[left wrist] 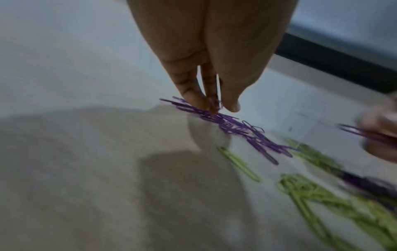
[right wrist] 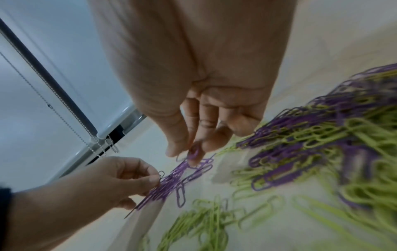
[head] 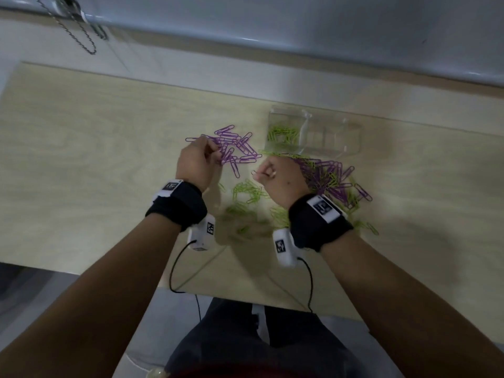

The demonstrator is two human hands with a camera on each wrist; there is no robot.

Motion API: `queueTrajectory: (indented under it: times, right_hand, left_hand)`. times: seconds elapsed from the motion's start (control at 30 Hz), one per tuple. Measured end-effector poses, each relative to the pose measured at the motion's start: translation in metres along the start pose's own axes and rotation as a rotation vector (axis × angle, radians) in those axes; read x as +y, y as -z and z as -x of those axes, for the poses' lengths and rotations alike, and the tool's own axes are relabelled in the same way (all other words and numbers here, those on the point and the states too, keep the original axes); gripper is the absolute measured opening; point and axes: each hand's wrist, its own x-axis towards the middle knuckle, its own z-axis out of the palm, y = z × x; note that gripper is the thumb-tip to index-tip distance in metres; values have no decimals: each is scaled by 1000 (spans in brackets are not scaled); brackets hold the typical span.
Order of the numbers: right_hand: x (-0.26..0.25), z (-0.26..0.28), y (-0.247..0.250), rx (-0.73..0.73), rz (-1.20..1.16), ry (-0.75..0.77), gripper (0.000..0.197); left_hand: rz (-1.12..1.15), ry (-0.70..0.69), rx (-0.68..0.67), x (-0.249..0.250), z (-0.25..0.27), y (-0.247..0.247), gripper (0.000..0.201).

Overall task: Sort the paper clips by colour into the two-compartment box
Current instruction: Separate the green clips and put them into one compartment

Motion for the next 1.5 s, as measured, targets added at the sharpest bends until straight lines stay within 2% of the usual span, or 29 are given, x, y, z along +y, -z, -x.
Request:
queueTrajectory:
  times: [0.07,0.17,0.23,0.3,0.37,0.53,0.67,0.83,0.93,1.0,1.07,1.17,1.33,1.4,1.5]
  right_hand:
    - [-4,-12,2,-40,45,9,9]
    - [10,-13,16,-28,253,58,11]
    - [27,-8,26,1,424,96,16]
    - [44,-1,32,-35,523,126,29]
    - [56,5,34,-44,543,162,34]
    - [79,20,39,5,543,221,20]
    - [95,33,52,-16,530,214,17]
    - [94,36,77,-134,537,94,20]
    - [74,20,75,-12,494,187,20]
    - [60,4,64,65,458,239,30]
    - [54,-7,52,39,511,254,38]
    - [65,-8,44,9,597,235,38]
    - [73,8,52,81,509,251,38]
    - [64,10,48,66,459,316,36]
    - [48,4,30,-76,476,374,42]
  left_hand:
    - [-208,-143,15,1,-3,-1,9]
    - [-186,-331,18,14,4,-14,12]
    - [-138,-462,-100,28,13,-30,11]
    - [-195,-528,-216,40,18,-47,19]
    - [-284,-513,-260,45,19,-60,32]
    - [-460,-426,-264,52,19,-73,51]
    - [-577,-484,-265,52,26,-72,41]
    - [-533,-604,-210,47,34,-70,27]
    - [-513,-577,-258,63,28,-75,39]
    - [-587,-552,-324,72,24,-80,49]
    - [-657,-559,-367,72,27,-83,55]
    - [-666,-589,-334,60,42,-78,50]
    - [-544,-754,-311,23,86,-64,45]
    - [-431,-690,-260,10,89,-51,48]
    - [-284,-411,-126,-1,83,-26,43]
